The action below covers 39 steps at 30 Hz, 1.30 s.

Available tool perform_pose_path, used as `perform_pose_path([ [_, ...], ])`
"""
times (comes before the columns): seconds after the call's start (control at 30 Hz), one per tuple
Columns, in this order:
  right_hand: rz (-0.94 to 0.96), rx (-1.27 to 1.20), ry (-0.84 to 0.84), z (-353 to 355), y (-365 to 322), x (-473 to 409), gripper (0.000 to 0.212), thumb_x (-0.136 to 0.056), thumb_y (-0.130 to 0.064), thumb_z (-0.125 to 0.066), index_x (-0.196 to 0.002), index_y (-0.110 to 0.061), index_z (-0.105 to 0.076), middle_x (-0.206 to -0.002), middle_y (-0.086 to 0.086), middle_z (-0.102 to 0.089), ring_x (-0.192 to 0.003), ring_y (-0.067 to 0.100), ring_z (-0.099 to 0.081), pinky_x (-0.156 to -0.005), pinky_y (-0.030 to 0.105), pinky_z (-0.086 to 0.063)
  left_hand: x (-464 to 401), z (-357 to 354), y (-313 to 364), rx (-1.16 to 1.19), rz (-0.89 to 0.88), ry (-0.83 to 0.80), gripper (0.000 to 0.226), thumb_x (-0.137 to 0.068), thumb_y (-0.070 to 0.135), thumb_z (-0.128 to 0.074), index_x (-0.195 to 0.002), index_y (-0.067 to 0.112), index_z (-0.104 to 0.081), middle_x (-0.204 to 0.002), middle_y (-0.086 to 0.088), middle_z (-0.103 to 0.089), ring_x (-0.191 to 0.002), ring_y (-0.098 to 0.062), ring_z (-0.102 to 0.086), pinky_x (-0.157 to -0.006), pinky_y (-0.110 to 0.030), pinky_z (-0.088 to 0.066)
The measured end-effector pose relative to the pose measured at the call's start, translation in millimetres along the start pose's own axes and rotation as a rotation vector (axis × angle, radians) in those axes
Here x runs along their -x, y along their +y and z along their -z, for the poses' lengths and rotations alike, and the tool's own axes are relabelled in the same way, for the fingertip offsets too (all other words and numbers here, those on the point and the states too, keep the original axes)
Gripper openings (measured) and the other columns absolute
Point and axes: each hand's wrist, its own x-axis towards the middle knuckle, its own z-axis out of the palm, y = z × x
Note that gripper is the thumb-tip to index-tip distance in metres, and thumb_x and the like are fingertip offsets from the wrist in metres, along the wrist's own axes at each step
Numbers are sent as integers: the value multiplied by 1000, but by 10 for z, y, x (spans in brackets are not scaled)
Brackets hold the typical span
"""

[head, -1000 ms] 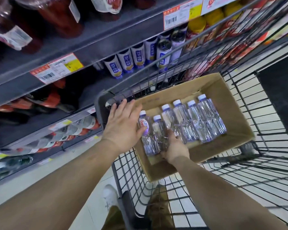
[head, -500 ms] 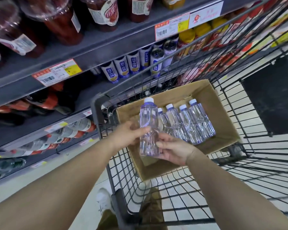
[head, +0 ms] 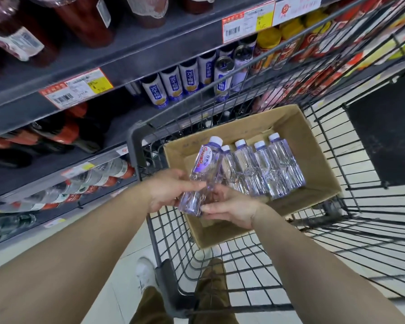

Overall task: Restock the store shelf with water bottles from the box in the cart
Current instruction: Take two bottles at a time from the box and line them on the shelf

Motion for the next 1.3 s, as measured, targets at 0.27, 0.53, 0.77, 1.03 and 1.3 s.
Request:
perform_pose_path([
  [0.27, -19, 44, -54, 71, -35, -113, 67, -82, 12, -59, -139, -18, -43, -127, 11, -61, -116, 28, -61, -105, 42, -46, -16, 20, -12, -17, 3, -30, 40, -82, 20, -75, -118, 16, -61, -107, -3, -75, -100, -18, -70, -87, -39, -55],
  [0.53, -57, 817, 760, 324, 342, -543, 66, -86, -30, -65, -145, -23, -39, -137, 8, -50, -122, 28, -54, -103, 36, -44, -131, 15, -76, 69, -115, 200, 62, -78, 15, -80, -131, 11, -47, -123, -3, -66, -112, -16, -61, -100, -35, -44],
  [0.77, -169, 1059, 972, 168, 524, -888, 57, -86, -22, -65, -135, -15, -37, -124, 11, -56, -107, 30, -60, -77, 35, -49, -220, 14, -192, 82, -161, 247, 58, -77, 16, -81, -125, 15, -49, -116, 2, -67, -111, -15, -61, -107, -40, -44],
  [1.03, 29, 54, 551, 104, 193, -222, 25, -82, -18, -74, -101, -24, -59, -96, -1, -71, -87, 20, -68, -87, 46, -56, -98, -38, -209, 102, -221, 259, 54, -77, 14, -81, -122, 11, -52, -111, -4, -69, -108, -18, -64, -100, -33, -47],
  [1.3, 99, -93, 101, -334, -481, 612, 85, -61, -19, -89, -132, -34, -47, -119, 3, -70, -123, 33, -56, -102, 64, -39, 751, 50, -102, 165, -347, 130, 68, -67, 18, -85, -126, 4, -56, -116, -10, -72, -110, -25, -68, -104, -44, -48],
])
